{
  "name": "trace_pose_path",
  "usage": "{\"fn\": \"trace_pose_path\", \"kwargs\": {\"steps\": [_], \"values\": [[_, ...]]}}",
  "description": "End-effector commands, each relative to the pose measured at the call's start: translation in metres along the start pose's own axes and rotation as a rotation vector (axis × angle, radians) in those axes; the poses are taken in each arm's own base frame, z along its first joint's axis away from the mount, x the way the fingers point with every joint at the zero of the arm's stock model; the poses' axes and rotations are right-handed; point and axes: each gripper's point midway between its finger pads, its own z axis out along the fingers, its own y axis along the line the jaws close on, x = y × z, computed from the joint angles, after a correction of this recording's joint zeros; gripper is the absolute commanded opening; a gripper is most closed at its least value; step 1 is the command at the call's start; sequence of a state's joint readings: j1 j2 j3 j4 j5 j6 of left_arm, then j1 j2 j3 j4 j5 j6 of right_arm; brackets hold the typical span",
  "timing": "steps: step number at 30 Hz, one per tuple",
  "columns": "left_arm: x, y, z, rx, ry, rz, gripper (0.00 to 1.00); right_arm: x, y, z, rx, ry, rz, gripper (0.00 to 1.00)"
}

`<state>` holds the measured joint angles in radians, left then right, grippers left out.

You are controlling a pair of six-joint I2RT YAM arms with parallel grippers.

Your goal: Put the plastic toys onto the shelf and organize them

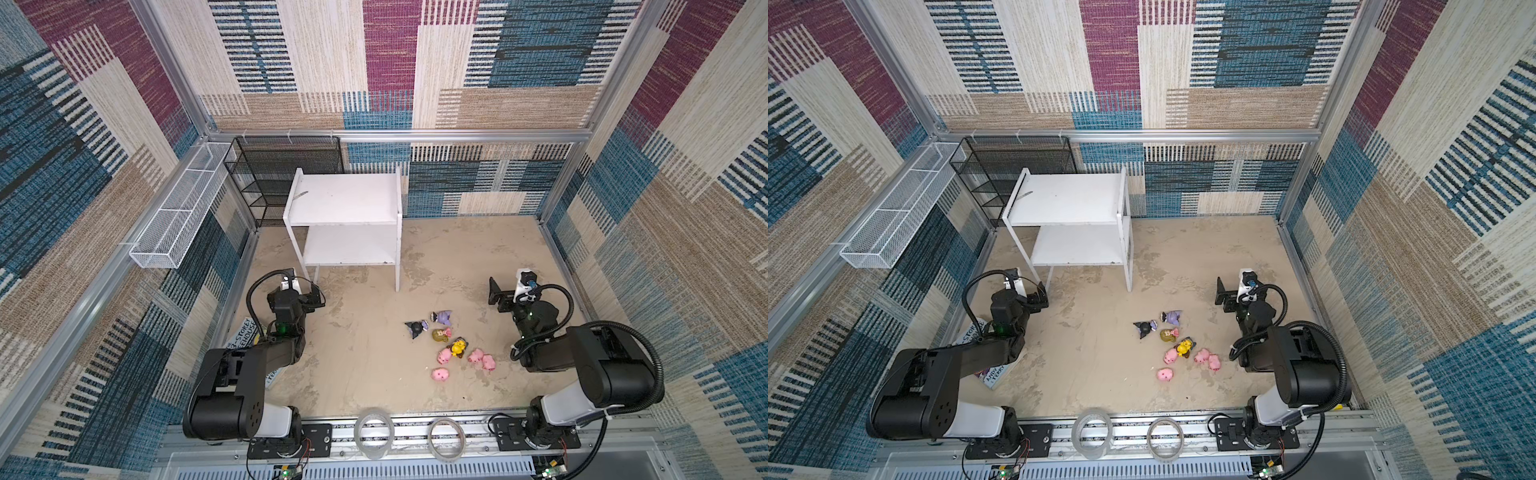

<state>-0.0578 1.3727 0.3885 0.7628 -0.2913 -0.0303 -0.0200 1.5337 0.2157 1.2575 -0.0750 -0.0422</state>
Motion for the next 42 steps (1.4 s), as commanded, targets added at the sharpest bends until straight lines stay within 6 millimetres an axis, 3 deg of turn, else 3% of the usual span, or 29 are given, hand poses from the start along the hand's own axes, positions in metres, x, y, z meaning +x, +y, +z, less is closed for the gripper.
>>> {"fn": "trace_pose_path", "kwargs": {"steps": [1, 3, 8, 12, 17, 24, 29, 32, 35, 42], "values": [[-0.009, 0.022, -0.015, -0.168, -0.005, 0.005, 0.99, -0.004, -0.001, 0.001, 0.007, -0.012, 0.01, 1.0], [-0.017, 0.03, -0.026, -0.244, -0.024, -0.023, 0.99, -0.003, -0.001, 0.001, 0.007, -0.012, 0.011, 1.0], [-0.018, 0.05, -0.065, -0.462, 0.021, -0.08, 0.99, -0.003, -0.001, 0.001, 0.008, -0.011, 0.011, 1.0], [-0.024, 0.044, -0.099, -0.499, 0.048, -0.124, 0.99, -0.003, -0.001, 0.001, 0.008, -0.011, 0.011, 1.0], [-0.022, 0.032, -0.127, -0.4, 0.181, -0.168, 0.99, -0.003, -0.001, 0.001, 0.006, -0.011, 0.01, 1.0], [-0.005, -0.002, -0.154, -0.082, 0.331, -0.236, 0.99, -0.011, 0.01, 0.005, -0.055, 0.0, -0.015, 1.0], [0.013, -0.022, -0.162, 0.036, 0.449, -0.201, 0.99, -0.011, 0.006, 0.038, -0.019, 0.232, 0.097, 1.0], [0.025, -0.039, -0.164, 0.109, 0.528, -0.191, 0.99, -0.01, 0.019, 0.045, 0.0, 0.372, 0.143, 1.0], [0.034, -0.057, -0.166, 0.184, 0.587, -0.197, 0.99, -0.003, 0.042, 0.038, -0.042, 0.514, 0.193, 1.0], [0.034, -0.094, -0.172, 0.37, 0.6, -0.147, 0.99, 0.024, 0.113, -0.01, -0.186, 0.754, 0.222, 1.0]]}}
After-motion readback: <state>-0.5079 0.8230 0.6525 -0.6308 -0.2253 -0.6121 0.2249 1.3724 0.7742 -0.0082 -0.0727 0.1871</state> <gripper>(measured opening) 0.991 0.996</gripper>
